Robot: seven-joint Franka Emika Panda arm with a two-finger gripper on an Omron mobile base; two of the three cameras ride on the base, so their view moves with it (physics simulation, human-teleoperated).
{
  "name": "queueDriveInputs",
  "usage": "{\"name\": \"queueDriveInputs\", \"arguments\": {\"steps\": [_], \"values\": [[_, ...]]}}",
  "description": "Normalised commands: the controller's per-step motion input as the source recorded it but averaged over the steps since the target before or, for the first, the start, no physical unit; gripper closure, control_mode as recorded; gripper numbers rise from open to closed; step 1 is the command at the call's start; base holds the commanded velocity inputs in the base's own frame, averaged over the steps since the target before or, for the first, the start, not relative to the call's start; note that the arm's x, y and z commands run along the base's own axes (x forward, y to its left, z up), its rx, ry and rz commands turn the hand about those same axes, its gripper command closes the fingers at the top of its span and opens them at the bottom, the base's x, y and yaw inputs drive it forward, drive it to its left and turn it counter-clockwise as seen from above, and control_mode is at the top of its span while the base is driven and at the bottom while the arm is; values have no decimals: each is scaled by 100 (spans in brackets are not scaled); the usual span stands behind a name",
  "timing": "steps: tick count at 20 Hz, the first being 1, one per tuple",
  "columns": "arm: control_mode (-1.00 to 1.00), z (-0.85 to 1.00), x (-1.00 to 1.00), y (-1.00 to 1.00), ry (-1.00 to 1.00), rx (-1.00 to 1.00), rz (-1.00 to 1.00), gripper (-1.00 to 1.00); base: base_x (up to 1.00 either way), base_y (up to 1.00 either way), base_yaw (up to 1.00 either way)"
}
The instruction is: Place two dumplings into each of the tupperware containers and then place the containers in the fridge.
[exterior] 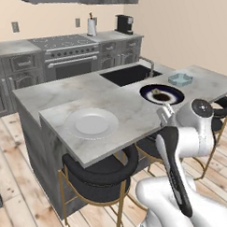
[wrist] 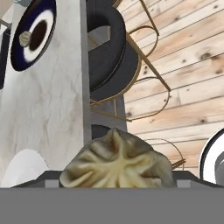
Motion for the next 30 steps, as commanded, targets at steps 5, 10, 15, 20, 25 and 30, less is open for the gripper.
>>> {"name": "queueDriveInputs", "arguments": {"steps": [5,10,15,20,25,30], "values": [[-100,0,-11,-65,0,1,0,100,0,0,0],[100,0,-2,-14,0,0,0,100,-2,0,0],[100,0,0,0,0,0,0,100,-27,1,3],[100,0,0,0,0,0,0,100,-51,-8,17],[100,0,0,0,0,0,0,100,-19,-41,23],[100,0,0,0,0,0,0,100,0,-72,32]]}}
